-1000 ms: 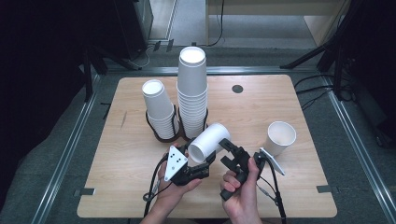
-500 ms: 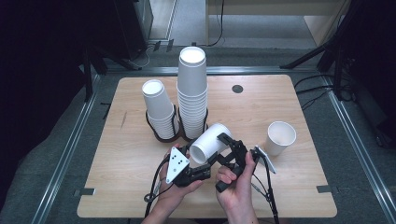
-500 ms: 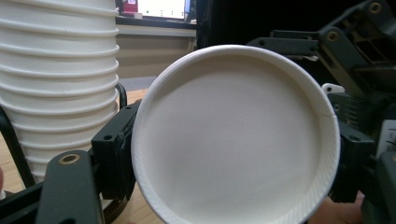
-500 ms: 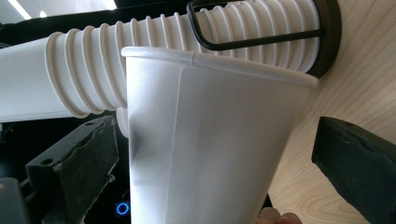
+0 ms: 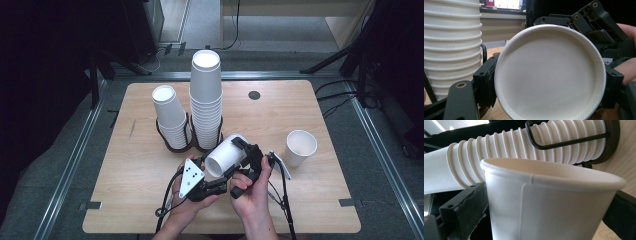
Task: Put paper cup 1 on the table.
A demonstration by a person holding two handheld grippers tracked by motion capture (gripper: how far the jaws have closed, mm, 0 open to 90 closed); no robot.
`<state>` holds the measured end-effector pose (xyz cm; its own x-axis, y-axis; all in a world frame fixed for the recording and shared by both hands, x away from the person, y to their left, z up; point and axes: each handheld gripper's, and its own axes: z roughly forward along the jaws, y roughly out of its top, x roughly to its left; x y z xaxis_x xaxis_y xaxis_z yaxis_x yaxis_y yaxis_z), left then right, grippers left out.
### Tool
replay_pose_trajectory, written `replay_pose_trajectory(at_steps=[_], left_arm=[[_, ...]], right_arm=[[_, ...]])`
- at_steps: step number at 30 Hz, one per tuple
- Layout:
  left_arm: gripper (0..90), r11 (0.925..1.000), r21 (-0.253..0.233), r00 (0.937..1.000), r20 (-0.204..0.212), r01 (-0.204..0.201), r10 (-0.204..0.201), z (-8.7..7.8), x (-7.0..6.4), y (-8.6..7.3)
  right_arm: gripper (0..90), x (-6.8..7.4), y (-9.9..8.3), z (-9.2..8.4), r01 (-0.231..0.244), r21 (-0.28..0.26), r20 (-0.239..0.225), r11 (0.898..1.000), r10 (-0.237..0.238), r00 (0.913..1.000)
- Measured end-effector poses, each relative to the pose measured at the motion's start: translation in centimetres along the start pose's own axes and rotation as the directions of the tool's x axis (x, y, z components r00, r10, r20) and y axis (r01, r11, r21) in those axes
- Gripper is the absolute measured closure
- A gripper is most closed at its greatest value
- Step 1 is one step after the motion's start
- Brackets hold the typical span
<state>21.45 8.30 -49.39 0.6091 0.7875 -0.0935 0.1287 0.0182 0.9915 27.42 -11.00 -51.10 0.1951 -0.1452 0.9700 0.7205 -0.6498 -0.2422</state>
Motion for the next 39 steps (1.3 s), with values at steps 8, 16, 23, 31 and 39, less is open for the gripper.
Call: replay_pose_trajectory(at_steps=[8, 16, 23, 31, 39], left_arm=[[21.1, 1.0, 0.001, 1.0, 0.004, 0.0, 0.0, 0.0, 0.2, -0.1], [11.6, 0.9991, 0.022, 0.9989, 0.028, 0.036, -0.036, -0.6, 0.7, 0.7], [1.4, 0.9917, 0.12, 0.9978, 0.041, 0.047, -0.052, -1.0, 2.1, 1.4], [0.6, 0.9856, 0.146, 0.9944, 0.049, 0.085, -0.093, -1.5, 3.2, 1.9], [0.7, 0.9846, 0.151, 0.995, 0.032, 0.089, -0.095, -2.0, 4.1, 2.0]], right_arm=[[11.2, -0.1, 0.0, 0.1, 0.004, -0.018, 0.005, 1.0, -0.004, 1.0], [13.8, 0.4, -0.5, -0.3, 0.086, -0.086, 0.023, 0.993, -0.084, 0.9962], [13.9, 1.5, -0.9, -0.9, 0.278, -0.165, 0.103, 0.946, -0.264, 0.959], [13.8, 2.5, -1.4, -1.1, 0.468, -0.228, 0.179, 0.854, -0.436, 0.8822], [13.8, 3.4, -2.7, -1.0, 0.731, -0.227, 0.321, 0.644, -0.659, 0.6804]])
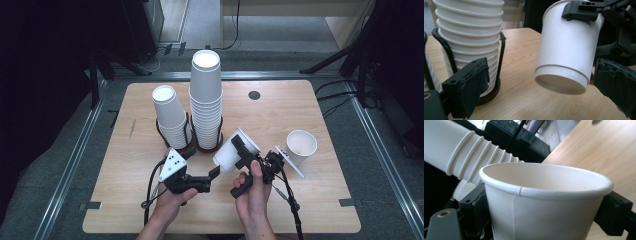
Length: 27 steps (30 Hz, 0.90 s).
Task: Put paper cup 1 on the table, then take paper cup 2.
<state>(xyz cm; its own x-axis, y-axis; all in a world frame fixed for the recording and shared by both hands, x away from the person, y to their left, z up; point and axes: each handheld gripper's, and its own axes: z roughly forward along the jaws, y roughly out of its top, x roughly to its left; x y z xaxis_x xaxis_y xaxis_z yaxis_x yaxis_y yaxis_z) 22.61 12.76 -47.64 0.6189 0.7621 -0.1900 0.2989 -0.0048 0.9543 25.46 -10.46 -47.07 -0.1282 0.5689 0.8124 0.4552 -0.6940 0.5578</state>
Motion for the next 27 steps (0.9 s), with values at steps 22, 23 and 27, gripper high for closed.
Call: replay_pose_trajectory(at_steps=[22, 23, 27], left_arm=[[0.7, 0.9997, 0.015, 0.9996, -0.022, 0.018, -0.018, -0.5, 1.1, 0.1], [0.7, 0.9996, 0.011, 0.9995, -0.023, 0.024, -0.024, -0.5, 1.1, 0.2], [0.7, 0.9994, 0.016, 0.9991, -0.03, 0.031, -0.03, -0.5, 1.4, 0.2]], right_arm=[[13.1, 1.2, -0.6, 0.6, 0.61, -0.175, 0.054, 0.773, -0.611, 0.7895], [13.0, 1.1, -0.6, 0.8, 0.624, -0.173, 0.063, 0.762, -0.624, 0.7787], [13.1, 0.5, -0.5, 1.4, 0.658, -0.174, 0.085, 0.733, -0.654, 0.7514]])
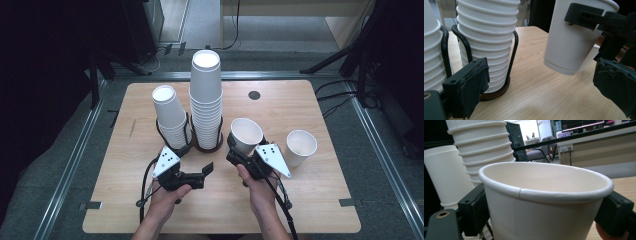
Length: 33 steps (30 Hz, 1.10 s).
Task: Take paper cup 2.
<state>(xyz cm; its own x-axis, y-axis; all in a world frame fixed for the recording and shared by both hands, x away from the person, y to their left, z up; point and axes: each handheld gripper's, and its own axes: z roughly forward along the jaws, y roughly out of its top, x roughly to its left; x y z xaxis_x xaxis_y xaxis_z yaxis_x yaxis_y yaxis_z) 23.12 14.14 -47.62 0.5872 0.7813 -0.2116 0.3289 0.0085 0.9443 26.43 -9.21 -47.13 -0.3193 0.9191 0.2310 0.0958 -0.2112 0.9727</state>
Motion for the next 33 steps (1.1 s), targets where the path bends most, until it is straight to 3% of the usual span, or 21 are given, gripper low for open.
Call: replay_pose_trajectory(at_steps=[6, 11, 19, 26, 33], left_arm=[[0.6, 1.0, -0.001, 1.0, -0.007, -0.002, 0.002, -0.1, 0.1, 0.1], [0.7, 1.0, -0.002, 0.9999, -0.011, 0.0, 0.0, -0.2, 0.2, 0.1], [0.7, 1.0, -0.006, 0.9998, -0.018, 0.008, -0.008, -0.3, 0.5, 0.3], [0.7, 0.9998, -0.009, 0.9995, -0.026, 0.019, -0.019, -0.3, 0.9, 0.4], [0.7, 0.9996, -0.015, 0.9991, -0.034, 0.023, -0.024, -0.4, 1.2, 0.7]], right_arm=[[13.0, -0.1, -1.0, 1.0, 0.093, -0.028, 0.006, 0.995, -0.093, 0.9957], [13.0, -0.5, -1.7, 1.8, 0.104, -0.029, 0.016, 0.994, -0.104, 0.9945], [13.0, -1.5, -2.7, 3.1, 0.163, -0.034, 0.048, 0.986, -0.161, 0.9858], [12.7, -2.1, -4.1, 3.3, 0.243, 0.02, 0.024, 0.97, -0.243, 0.9697], [12.3, -2.9, -4.6, 2.2, 0.245, 0.049, 0.012, 0.968, -0.246, 0.9692]])
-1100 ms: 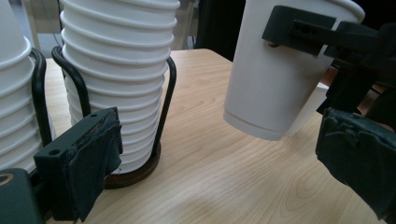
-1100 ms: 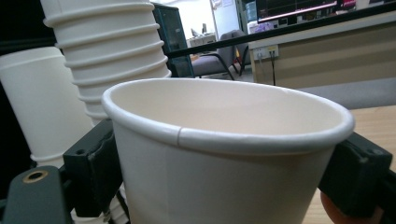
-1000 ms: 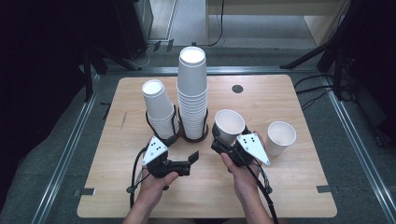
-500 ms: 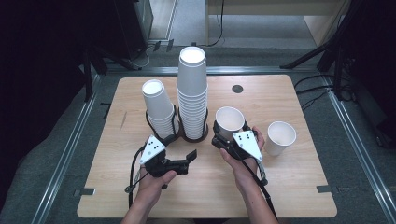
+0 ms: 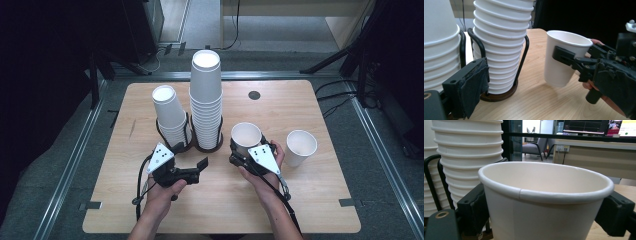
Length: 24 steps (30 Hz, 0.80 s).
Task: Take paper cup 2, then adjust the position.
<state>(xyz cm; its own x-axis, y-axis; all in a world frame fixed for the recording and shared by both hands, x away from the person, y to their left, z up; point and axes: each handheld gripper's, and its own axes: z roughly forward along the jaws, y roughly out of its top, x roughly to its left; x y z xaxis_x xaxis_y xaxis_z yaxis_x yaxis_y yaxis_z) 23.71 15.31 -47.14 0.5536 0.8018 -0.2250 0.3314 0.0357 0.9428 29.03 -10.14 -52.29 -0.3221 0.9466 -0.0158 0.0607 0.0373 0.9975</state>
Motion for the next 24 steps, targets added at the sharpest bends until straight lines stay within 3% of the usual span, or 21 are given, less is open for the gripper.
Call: replay_pose_trajectory(at_steps=[9, 24], left_arm=[[0.7, 1.0, -0.005, 0.9999, -0.01, 0.005, -0.005, -0.1, 0.2, 0.2], [0.7, 1.0, -0.001, 0.9999, -0.013, 0.001, -0.001, -0.2, 0.3, 0.1]], right_arm=[[12.0, -0.4, -1.3, -0.3, -0.009, 0.029, 0.015, 1.0, 0.009, 0.9998], [11.7, -0.1, -1.7, -0.2, 0.001, 0.038, 0.024, 0.999, -0.002, 0.9997]])
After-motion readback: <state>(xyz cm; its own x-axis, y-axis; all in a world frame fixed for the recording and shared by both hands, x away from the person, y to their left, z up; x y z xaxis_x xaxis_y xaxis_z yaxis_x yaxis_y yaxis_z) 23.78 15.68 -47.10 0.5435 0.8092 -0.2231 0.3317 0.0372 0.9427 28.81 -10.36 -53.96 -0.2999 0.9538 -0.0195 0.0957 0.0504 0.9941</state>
